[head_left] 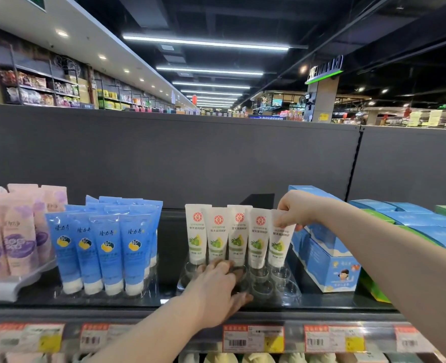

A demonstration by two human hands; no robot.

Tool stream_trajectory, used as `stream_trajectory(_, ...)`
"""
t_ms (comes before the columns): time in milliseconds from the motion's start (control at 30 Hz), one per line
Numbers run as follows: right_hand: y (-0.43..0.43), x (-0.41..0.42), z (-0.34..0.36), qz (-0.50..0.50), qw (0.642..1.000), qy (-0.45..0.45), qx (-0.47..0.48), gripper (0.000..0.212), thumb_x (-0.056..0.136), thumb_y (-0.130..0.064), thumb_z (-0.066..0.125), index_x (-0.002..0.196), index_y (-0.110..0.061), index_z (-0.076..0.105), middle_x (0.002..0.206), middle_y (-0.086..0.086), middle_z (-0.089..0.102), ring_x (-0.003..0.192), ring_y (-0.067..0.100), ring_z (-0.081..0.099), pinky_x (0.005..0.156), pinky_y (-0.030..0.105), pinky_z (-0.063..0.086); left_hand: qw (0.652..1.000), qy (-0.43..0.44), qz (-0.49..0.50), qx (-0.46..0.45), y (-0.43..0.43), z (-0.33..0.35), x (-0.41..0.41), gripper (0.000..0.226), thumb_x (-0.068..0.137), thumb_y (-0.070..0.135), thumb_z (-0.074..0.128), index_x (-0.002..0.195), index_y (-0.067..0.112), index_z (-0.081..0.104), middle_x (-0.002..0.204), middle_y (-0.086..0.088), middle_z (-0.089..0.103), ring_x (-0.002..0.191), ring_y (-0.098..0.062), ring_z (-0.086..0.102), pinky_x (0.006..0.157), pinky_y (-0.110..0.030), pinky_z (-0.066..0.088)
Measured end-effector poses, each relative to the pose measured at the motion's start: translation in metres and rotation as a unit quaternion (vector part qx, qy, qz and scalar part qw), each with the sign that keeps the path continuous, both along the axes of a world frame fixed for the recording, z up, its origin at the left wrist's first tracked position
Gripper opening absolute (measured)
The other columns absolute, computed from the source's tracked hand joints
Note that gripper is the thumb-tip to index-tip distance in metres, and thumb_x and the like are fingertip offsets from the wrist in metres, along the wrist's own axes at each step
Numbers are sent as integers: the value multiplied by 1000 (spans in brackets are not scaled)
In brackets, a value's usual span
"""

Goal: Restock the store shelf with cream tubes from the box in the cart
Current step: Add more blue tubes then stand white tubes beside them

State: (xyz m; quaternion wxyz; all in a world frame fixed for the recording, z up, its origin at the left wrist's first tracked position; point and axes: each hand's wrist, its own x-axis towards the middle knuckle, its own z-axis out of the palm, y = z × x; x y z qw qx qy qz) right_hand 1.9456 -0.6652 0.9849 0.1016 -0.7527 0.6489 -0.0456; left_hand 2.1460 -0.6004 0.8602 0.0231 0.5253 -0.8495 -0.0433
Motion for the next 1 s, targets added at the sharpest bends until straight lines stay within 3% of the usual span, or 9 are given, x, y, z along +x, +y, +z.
stream_trajectory(133, -2, -7, 1, -25, 1000, 13, -11, 9, 87, -16, 54, 84, -9, 59, 79, 6, 59, 62, 16, 61, 58, 22, 50, 1000, 1, 2, 6, 1, 1, -1, 57, 95, 53, 32, 145, 23, 31, 152, -1, 25, 143, -24, 14, 119, -46, 9)
stream_trajectory(300, -6, -3, -3, -52, 997, 39, -31, 16, 90, -13, 52, 75, -14, 47, 78, 7, 57, 54, 16, 56, 48, 21, 45, 1000, -2, 11, 6, 1, 2, -2, 58, 95, 53, 32, 145, 23, 31, 153, -1, 24, 143, -24, 14, 119, -46, 9)
stream_trajectory(367, -11, 0, -7, -54, 997, 31, -35, 2, 90, -12, 51, 87, -12, 51, 80, 6, 56, 56, 15, 55, 47, 20, 44, 1000, -4, 13, 5, 2, 3, -3, 58, 95, 54, 32, 145, 25, 30, 153, -2, 24, 143, -24, 15, 119, -45, 9)
stream_trajectory(467, -17, 1, -10, -48, 998, 17, -37, 20, 89, -11, 51, 109, -12, 53, 87, 5, 58, 65, 15, 58, 56, 23, 51, 1000, -4, 19, 14, 3, 4, -4, 58, 95, 54, 32, 145, 26, 29, 152, -2, 25, 143, -25, 16, 119, -45, 9)
stream_trajectory(633, -22, 5, -8, -12, 1000, 22, -9, 6, 90, -15, 55, 85, -16, 55, 84, 3, 60, 66, 15, 62, 55, 21, 52, 1000, -1, 16, 22, 2, 3, -3, 59, 94, 56, 31, 147, 29, 24, 155, -1, 19, 144, -24, 11, 119, -46, 6)
stream_trajectory(767, -25, 11, -10, -1, 999, 46, 5, 12, 90, -19, 55, 96, -12, 62, 91, 7, 66, 72, 19, 70, 68, 27, 58, 999, -1, 19, 28, 1, 5, -4, 60, 94, 56, 32, 146, 27, 26, 154, 0, 21, 144, -24, 13, 119, -45, 8)
stream_trajectory(1000, -17, 10, -11, -6, 1000, 24, 1, 16, 92, -19, 54, 100, -8, 62, 90, 6, 66, 68, 16, 65, 58, 21, 52, 1000, -4, 20, 23, 2, 4, -3, 59, 94, 56, 31, 146, 27, 27, 154, -3, 22, 143, -25, 14, 118, -46, 9)
